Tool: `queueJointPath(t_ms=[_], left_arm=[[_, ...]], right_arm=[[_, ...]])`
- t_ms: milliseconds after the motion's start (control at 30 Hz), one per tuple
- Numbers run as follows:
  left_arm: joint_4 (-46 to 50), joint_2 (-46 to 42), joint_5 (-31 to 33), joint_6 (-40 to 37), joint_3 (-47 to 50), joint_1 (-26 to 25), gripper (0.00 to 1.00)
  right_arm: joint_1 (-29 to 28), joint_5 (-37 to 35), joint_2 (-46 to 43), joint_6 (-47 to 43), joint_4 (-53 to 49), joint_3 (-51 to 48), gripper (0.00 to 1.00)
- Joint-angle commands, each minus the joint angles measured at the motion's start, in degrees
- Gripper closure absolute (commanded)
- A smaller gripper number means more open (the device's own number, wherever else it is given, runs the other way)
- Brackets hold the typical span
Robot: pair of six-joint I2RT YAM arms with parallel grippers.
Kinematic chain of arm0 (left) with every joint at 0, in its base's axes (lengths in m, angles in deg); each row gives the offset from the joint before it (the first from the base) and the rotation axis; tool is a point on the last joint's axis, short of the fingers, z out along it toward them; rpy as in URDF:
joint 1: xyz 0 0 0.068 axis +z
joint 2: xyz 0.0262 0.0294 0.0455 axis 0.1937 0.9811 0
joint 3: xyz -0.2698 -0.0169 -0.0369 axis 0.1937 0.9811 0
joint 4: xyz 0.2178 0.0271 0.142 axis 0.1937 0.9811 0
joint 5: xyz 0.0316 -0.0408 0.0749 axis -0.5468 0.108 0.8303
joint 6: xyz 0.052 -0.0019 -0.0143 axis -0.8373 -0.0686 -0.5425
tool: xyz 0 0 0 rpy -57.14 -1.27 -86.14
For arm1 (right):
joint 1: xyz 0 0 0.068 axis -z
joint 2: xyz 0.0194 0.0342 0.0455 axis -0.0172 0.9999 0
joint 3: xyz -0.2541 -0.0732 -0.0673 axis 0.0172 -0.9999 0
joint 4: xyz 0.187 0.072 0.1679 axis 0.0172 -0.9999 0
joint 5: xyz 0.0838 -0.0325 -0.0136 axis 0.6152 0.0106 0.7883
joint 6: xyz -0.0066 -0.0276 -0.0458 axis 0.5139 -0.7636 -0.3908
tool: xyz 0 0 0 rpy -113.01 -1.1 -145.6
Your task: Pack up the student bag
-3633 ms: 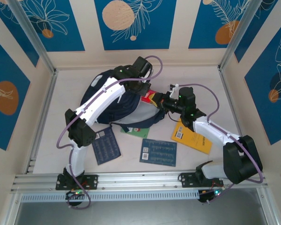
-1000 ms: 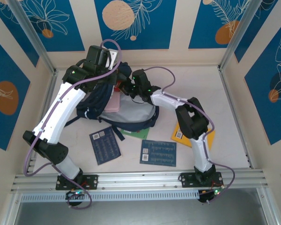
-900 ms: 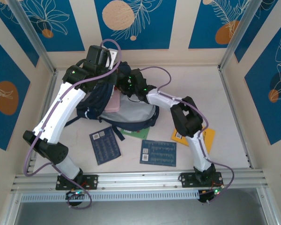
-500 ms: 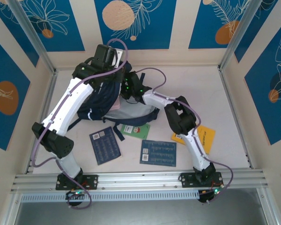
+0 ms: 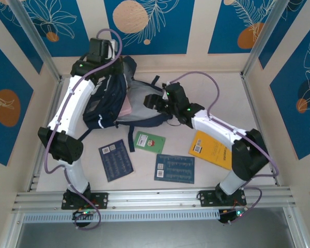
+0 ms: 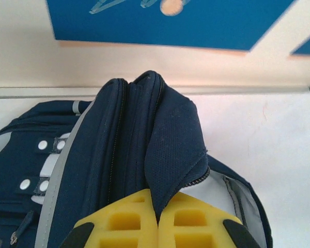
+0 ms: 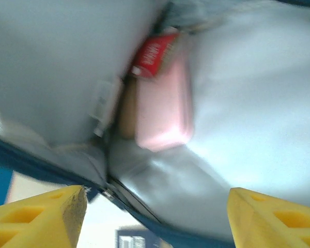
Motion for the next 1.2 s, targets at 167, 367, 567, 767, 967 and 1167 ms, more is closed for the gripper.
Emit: queueJointPath(t_ms=[167, 367, 567, 767, 967, 1167], left_arm=[[-1.21, 3.17, -4.44, 3.07, -5.93, 3.54, 1.0], [-1.37, 8.61, -12.18, 3.19, -3.66, -1.84, 1.0], [-0.96, 12.81, -17.13, 6.41, -4.26, -6.97, 0.72], [-2.42, 1.82, -12.78, 8.35, 9.95, -8.32, 0.38], [-10.51, -12.38, -10.42, 12.7, 36.2, -9.65, 0.37], [-16.01, -13.91, -9.51, 14.87, 51.15, -11.54, 0.37]], right_arm=[[1.78, -4.36, -13.33, -6.77, -7.04, -11.53, 0.32], [5.03, 5.56, -16.01, -3.8, -11.94, -14.75, 0.34], [5.95, 7.1, -17.84, -2.58, -13.04, -18.51, 0.32], [5.16, 10.26, -17.1, 4.55, -14.6, -20.68, 0.3], [3.33, 8.58, -17.93, 9.22, -9.69, -26.14, 0.34], [3.93, 10.7, -12.02, 8.33, -3.48, -27.46, 0.35]])
